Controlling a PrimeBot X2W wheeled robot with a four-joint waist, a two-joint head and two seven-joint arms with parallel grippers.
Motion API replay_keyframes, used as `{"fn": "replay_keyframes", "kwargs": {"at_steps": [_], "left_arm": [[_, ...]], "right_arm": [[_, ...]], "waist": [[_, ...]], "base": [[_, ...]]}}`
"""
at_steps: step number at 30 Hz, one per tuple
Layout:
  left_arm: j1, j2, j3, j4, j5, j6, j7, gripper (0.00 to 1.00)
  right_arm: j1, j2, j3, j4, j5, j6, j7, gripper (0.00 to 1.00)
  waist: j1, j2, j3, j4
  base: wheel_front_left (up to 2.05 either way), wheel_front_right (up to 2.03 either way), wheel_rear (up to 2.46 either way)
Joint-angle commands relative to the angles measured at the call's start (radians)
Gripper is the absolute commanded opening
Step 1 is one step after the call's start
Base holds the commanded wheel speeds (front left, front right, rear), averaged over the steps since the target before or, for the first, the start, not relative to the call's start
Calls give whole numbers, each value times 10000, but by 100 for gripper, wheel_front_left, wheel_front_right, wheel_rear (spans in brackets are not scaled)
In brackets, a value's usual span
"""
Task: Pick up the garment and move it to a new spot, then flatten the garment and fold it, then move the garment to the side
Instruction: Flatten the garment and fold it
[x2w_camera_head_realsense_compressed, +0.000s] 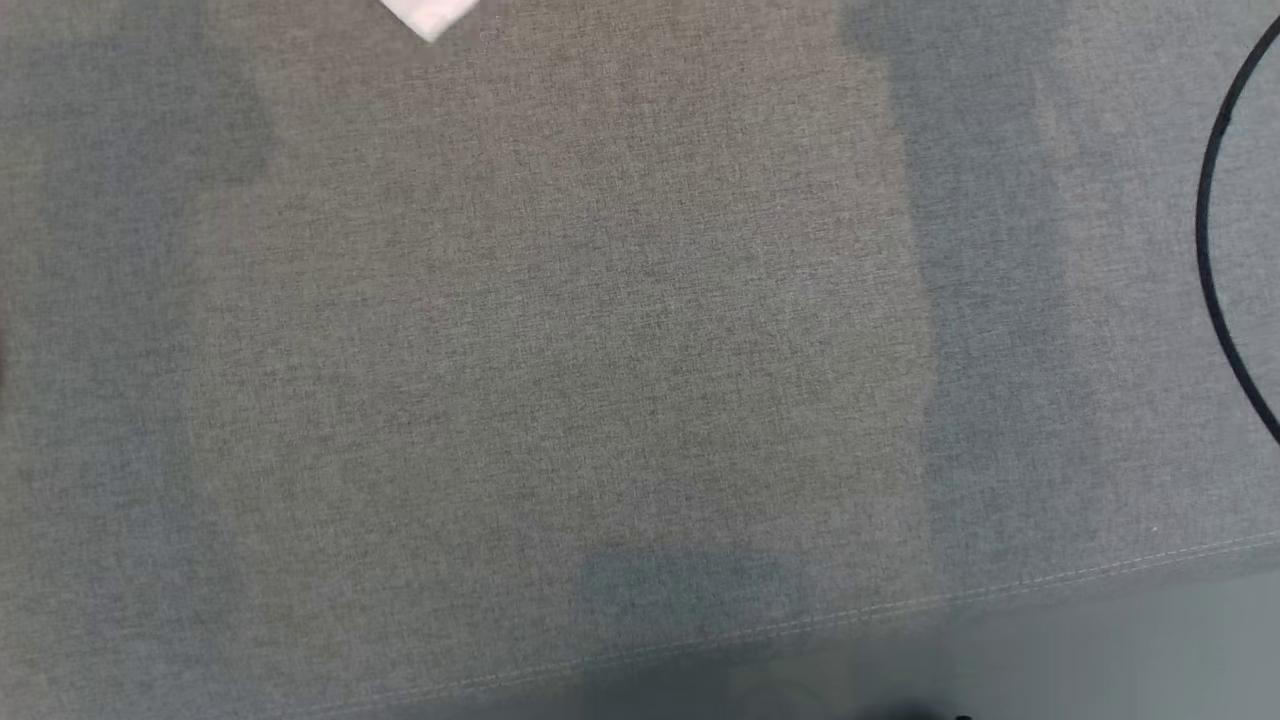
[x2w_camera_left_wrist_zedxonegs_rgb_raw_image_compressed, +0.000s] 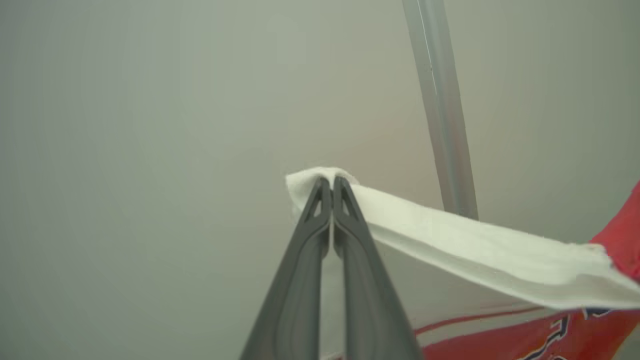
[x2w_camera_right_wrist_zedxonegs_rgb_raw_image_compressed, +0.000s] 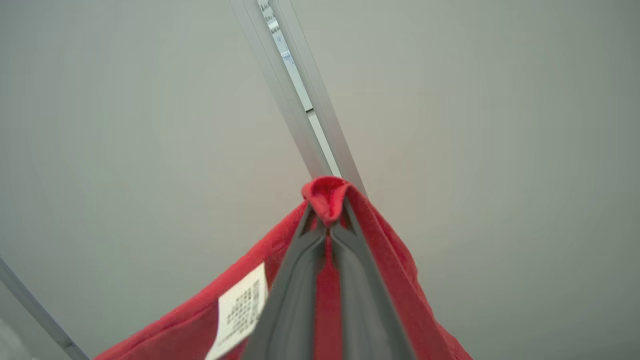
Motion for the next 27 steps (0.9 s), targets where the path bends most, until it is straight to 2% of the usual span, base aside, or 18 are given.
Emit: {"fn": "replay_keyframes", "kwargs": {"at_steps": [1,8,14,21,27], "left_arm": [[-122,-195,-52,300,-59,31,-50,0],[-405,-503,-240,860,-319,21,-784,0],[184,-378,-254,723,-954,18,-1584,0],[2125,104,-171,-50,-1624,33,-2379,0],[4711,444,503,-1629,-2196,584,-2606,0]], "right_arm": [[-46,30,-95,180,-141,1,-114,0],[-296,181,15,291,-533,2,-92,0],[255,210,354,8,-226,2,-39,0],[2401,232,1316,-1571,1001,2,16,0],[4973,-130,2518,-3454,2457,2,18,0]], "waist": [[1,0,119,61],[1,0,788,191],[1,0,1258,248],[1,0,783,74],[1,0,-209,-61]], "base": [[0,0,0],[0,0,0],[0,0,0],[0,0,0],[0,0,0]]}}
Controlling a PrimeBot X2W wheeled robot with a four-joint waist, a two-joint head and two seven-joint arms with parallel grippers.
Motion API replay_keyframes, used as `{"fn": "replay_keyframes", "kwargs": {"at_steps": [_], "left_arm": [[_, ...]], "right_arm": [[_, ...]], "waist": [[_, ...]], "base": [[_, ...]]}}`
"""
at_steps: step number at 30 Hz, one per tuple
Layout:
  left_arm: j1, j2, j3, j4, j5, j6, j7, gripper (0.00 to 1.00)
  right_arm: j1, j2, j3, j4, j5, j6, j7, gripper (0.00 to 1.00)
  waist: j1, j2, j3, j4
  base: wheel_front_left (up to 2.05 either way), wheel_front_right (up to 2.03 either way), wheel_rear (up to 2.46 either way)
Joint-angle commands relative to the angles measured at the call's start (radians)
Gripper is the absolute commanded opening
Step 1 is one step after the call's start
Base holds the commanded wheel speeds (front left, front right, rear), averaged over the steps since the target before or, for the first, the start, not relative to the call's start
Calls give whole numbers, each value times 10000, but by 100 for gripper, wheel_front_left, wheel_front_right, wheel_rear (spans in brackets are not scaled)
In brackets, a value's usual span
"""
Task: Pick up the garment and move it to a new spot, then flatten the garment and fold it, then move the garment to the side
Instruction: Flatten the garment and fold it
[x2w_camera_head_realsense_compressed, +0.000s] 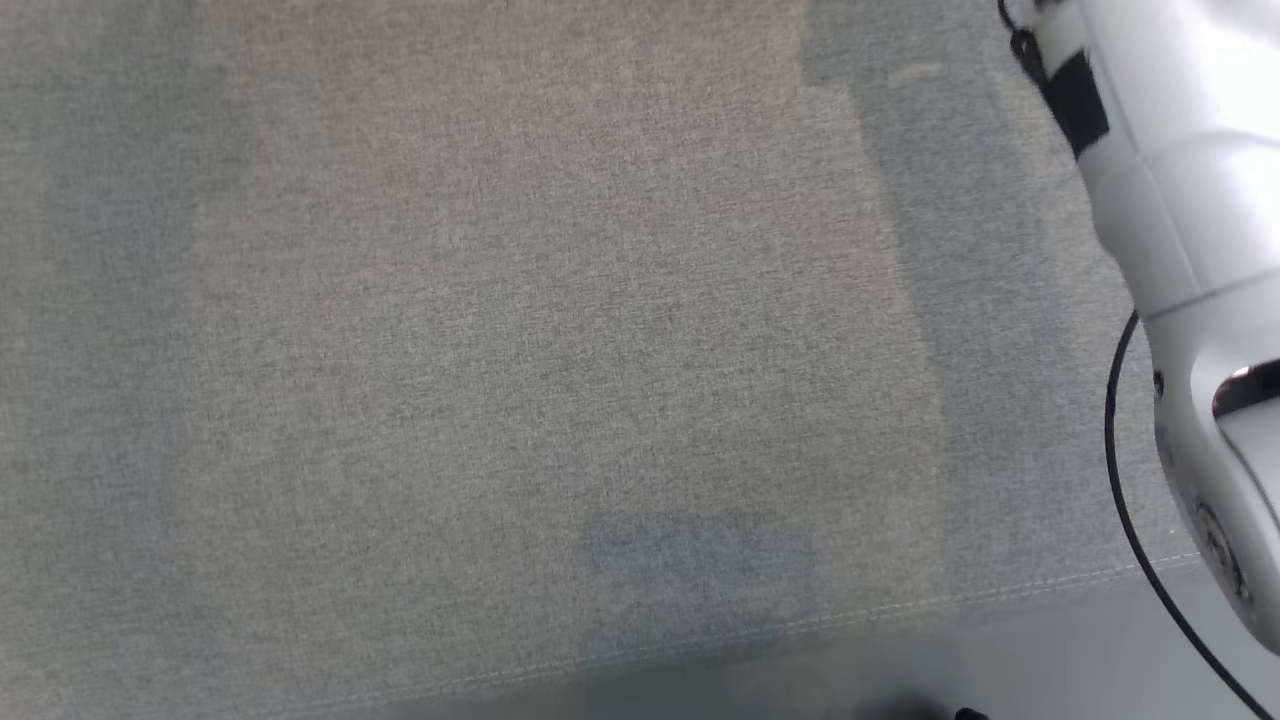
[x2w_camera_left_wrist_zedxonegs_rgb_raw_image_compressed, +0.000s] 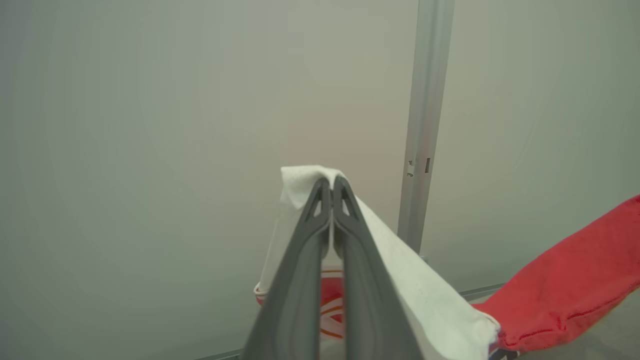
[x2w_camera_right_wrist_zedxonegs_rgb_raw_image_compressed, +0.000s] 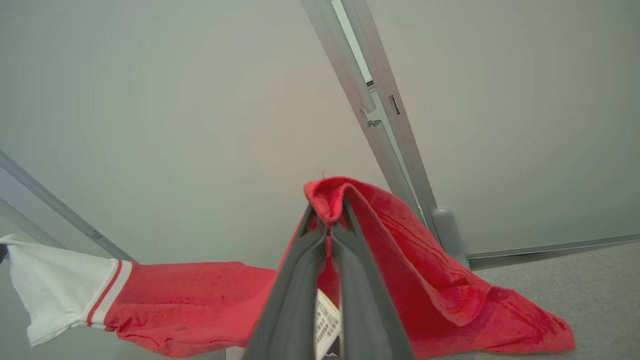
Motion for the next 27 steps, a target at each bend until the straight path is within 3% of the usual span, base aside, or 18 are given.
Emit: {"fn": "replay_keyframes", "kwargs": {"at_steps": [1,4,9,15,21,27], "left_arm": [[466,78,76,-218,-111,89,-59,0],[1996,241,646,-1294,-394,523,-84,0],[4837,12,1683,-3351,-444,1165,-74,0],[8081,-957,2821,-5347,-75,1793,-77,0],[10573,-2017,3459,-6362,457,1931,-78,0],[12484,-2942,4068,-6482,807,1605,-77,0]], "right_arm": [[349,-128,104,-198,173,4,-71,0],[1666,-368,620,-1023,921,4,-102,0],[3581,-945,1352,-2109,1780,4,-421,0],[5686,-1395,1883,-2937,2575,4,-918,0],[7594,-1699,2269,-3471,2813,4,-1245,0],[9198,-2052,2247,-3799,2847,4,-1379,0]], "waist": [[-1,0,-714,-210],[-1,0,-1227,-319],[-1,0,-1980,-428],[-1,0,-2775,-435],[-1,0,-3438,-415],[-1,0,-4039,-379]], "base": [[0,0,0],[0,0,0],[0,0,0],[0,0,0],[0,0,0],[0,0,0]]}}
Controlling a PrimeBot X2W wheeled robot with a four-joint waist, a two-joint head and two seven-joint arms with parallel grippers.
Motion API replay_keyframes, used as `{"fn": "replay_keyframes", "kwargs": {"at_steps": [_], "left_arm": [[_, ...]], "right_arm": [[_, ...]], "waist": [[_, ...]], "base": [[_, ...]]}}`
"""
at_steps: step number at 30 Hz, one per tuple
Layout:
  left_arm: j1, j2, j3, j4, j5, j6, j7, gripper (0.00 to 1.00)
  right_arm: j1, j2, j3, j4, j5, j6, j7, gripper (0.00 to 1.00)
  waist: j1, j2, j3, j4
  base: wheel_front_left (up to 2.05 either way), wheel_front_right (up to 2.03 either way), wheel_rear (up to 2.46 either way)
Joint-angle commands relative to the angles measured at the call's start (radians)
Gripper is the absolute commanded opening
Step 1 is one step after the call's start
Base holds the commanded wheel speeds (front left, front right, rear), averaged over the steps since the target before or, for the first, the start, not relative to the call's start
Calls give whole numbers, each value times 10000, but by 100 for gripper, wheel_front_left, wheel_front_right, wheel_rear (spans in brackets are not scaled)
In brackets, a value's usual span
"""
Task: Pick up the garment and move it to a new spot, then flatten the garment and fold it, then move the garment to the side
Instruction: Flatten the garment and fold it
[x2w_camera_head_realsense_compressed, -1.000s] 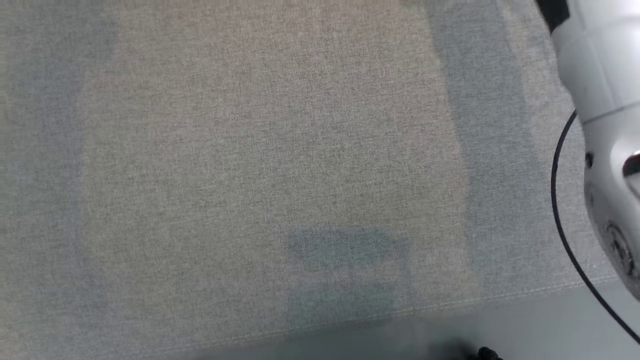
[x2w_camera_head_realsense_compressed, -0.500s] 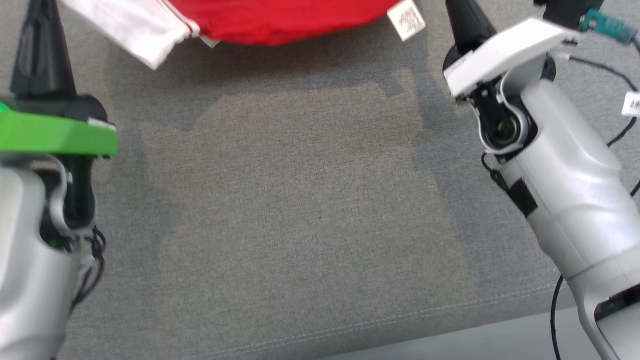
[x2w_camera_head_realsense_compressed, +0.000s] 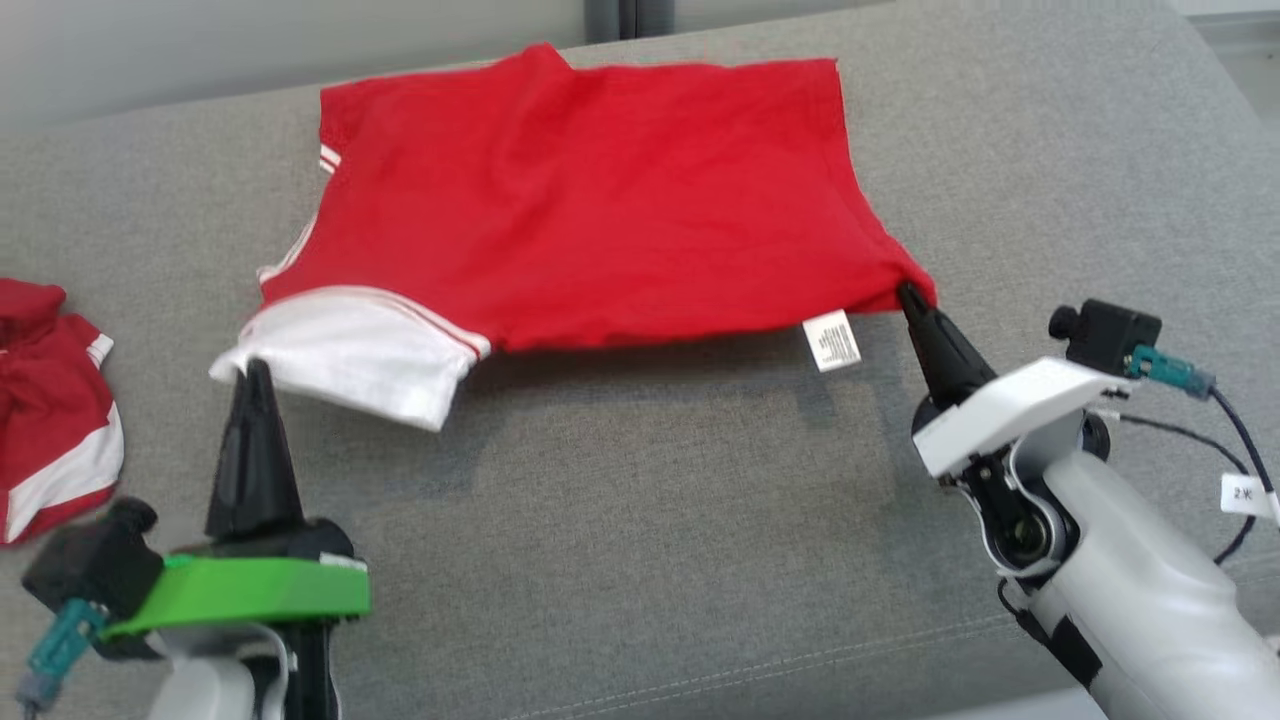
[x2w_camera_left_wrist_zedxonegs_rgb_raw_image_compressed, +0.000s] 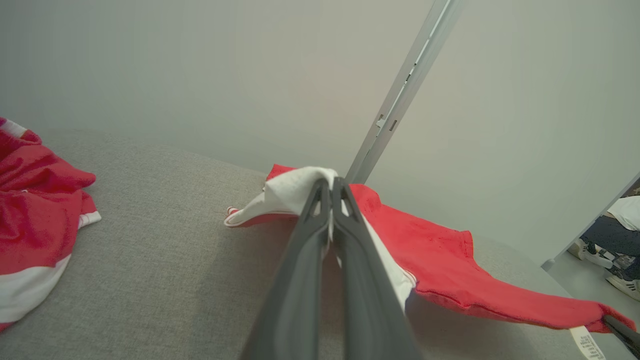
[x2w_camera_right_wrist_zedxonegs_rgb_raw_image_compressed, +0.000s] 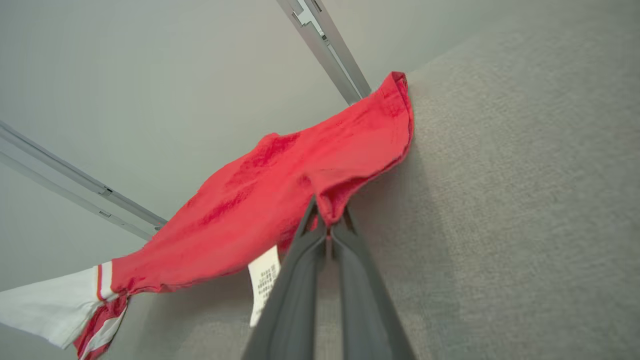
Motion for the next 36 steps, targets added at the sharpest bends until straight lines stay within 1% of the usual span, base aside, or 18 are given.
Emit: {"fn": "replay_keyframes", "kwargs": {"at_steps": [1,5,10,15,21,26,32,36], "left_arm": [[401,-171,60,1,82,-81,-25,0],[1412,-787,332,218,222,-381,-26,0],[2565,-1418,176,740,522,-766,-15,0],[3276,-1675,42,1031,630,-901,-14,0],[3839,-1725,-39,1217,607,-943,-14,0],[3955,-1749,-230,1504,683,-1040,-14,0],[3252,-1575,-305,1534,1312,-1175,-14,0],[2722,-1368,-233,1356,1632,-1242,-14,0]], "right_arm": [[327,-131,-19,-57,-61,4,-68,0],[1152,-375,-234,-128,58,4,40,0],[2202,-575,-548,-283,-111,4,285,0],[3062,-721,-936,-346,-427,4,577,0],[3788,-796,-1557,-480,-790,3,934,0],[4292,-661,-2181,-563,-1356,4,1334,0],[4296,-41,-2710,-1029,-1969,3,1740,0],[4208,387,-3151,-1478,-1781,4,2186,0]], "waist": [[1,-1,-450,23],[1,-1,-818,83],[1,-1,-1336,193],[1,-1,-1589,280],[1,-1,-1681,338],[1,-1,-1652,382],[1,-1,-1591,342],[1,-1,-1561,245]], "base": [[0,0,0],[0,0,0],[0,0,0],[0,0,0],[0,0,0],[0,0,0],[0,0,0],[0,0,0]]}}
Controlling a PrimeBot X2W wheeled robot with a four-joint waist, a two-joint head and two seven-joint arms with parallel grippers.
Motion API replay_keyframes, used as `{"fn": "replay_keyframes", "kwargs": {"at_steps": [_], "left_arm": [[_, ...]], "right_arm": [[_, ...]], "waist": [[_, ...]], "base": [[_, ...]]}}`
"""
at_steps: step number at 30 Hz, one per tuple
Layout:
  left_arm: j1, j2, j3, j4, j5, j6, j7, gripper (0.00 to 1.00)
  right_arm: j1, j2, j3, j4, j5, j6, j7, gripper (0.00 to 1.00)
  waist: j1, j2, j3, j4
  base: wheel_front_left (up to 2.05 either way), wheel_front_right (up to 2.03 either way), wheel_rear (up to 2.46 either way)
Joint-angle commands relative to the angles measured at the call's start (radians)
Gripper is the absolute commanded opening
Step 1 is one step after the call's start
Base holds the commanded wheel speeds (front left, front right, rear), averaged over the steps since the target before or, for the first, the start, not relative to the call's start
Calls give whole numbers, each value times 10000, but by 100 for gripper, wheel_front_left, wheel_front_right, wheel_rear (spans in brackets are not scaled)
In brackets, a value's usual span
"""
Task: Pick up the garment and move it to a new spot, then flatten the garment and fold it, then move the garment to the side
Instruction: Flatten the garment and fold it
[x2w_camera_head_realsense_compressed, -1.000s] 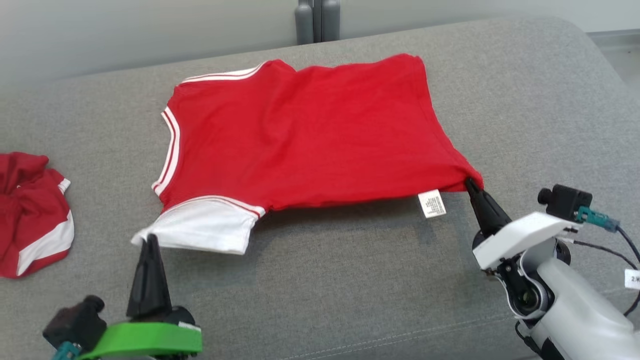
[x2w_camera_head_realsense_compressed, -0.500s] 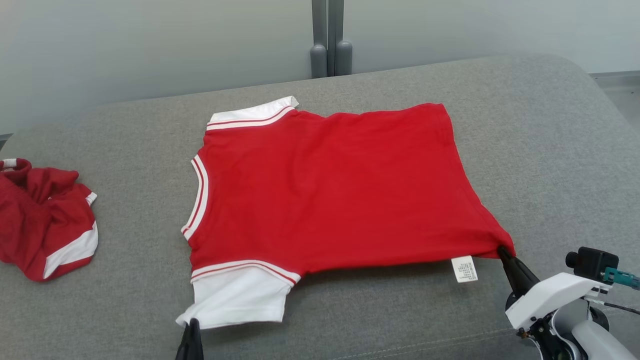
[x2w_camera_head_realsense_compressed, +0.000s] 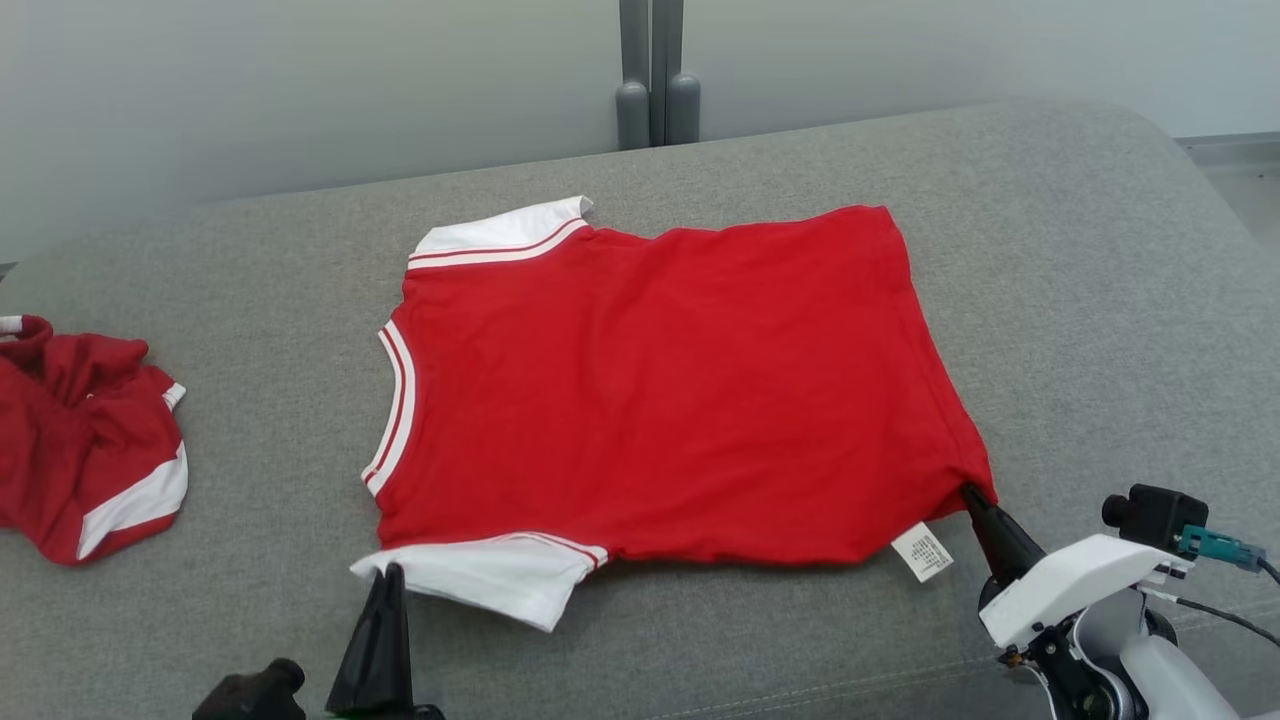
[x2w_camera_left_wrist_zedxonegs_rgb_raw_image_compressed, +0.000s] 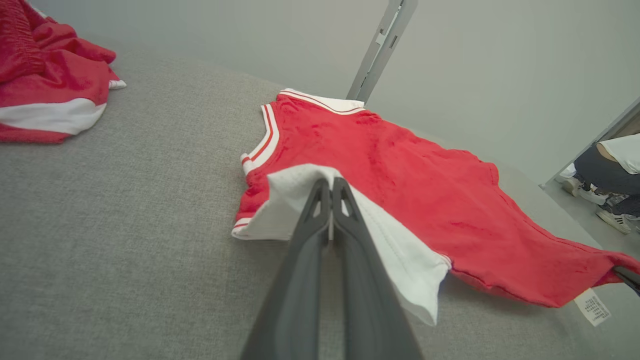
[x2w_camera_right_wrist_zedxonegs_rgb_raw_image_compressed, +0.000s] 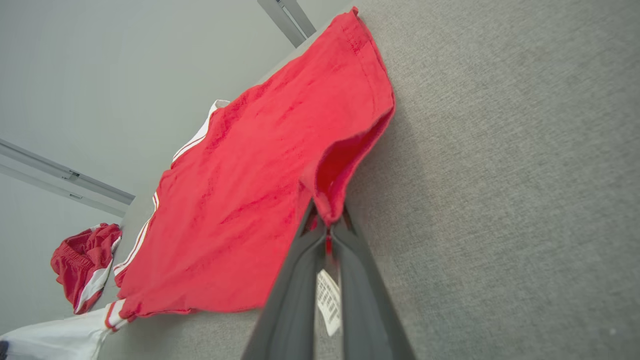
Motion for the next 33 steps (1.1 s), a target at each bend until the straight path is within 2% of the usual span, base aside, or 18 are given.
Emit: {"fn": "replay_keyframes", "kwargs": {"at_steps": [1,6,12,23,33], "left_arm": [[-321,160,23,-83,153,-62,11,0],[-1085,548,162,-217,254,-94,176,0],[-2205,868,122,59,304,-207,686,0],[-4694,1018,43,2483,257,-534,649,0],[-6102,1190,-256,4683,416,-778,321,0]], "right_arm": [[-119,25,-148,-143,45,4,177,0],[-602,255,-500,-300,9,4,744,0],[-1591,475,-560,259,-310,4,1329,0],[-3662,756,-286,2236,-841,4,1582,0],[-4946,961,-42,3758,-600,4,1373,0]], "waist": [[1,-1,22,-58],[1,-1,99,-260],[1,-1,294,-427],[1,-1,1020,-561],[1,-1,1472,-657]], "base": [[0,0,0],[0,0,0],[0,0,0],[0,0,0],[0,0,0]]}}
